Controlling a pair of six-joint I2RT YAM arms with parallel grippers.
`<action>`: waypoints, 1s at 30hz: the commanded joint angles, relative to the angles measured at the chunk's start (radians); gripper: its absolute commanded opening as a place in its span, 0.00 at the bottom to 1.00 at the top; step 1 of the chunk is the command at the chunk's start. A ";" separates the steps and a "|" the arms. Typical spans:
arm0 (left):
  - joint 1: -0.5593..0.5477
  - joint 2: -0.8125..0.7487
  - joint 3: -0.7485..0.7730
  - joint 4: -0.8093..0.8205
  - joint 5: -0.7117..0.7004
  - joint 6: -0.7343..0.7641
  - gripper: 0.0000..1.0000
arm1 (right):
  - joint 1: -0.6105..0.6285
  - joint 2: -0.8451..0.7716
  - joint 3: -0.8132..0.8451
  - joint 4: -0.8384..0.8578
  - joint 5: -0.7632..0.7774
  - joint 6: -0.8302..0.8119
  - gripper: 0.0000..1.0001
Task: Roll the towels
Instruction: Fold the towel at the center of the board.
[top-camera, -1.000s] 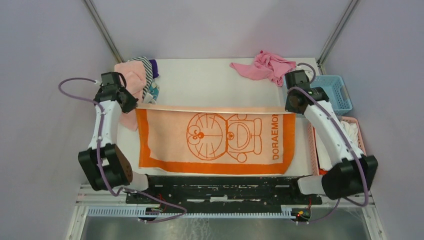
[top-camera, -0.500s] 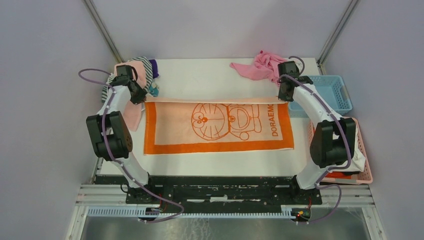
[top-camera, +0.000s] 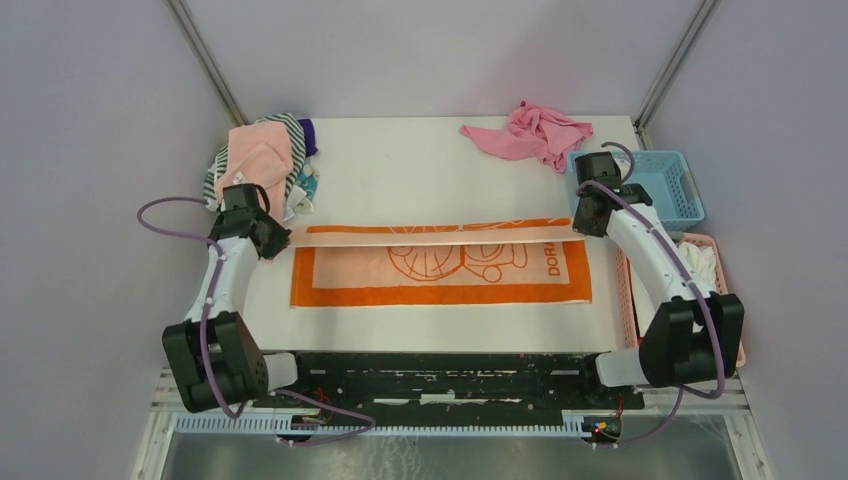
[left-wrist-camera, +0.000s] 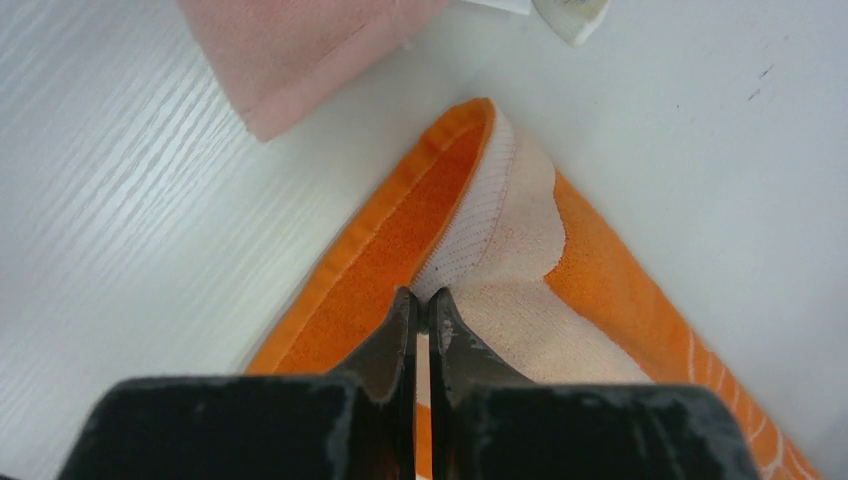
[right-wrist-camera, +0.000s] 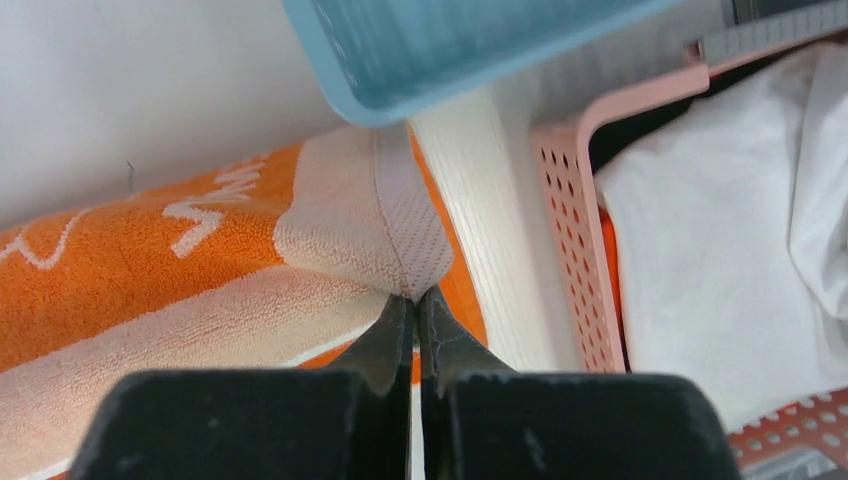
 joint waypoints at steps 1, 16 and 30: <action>0.020 -0.127 -0.074 0.000 -0.059 -0.090 0.03 | -0.015 -0.085 -0.049 -0.089 0.028 0.041 0.00; 0.023 -0.220 -0.302 -0.010 -0.067 -0.249 0.03 | -0.082 -0.046 -0.213 -0.207 -0.023 0.179 0.00; 0.023 -0.275 -0.220 -0.114 -0.046 -0.202 0.03 | -0.125 -0.045 -0.176 -0.314 0.022 0.204 0.00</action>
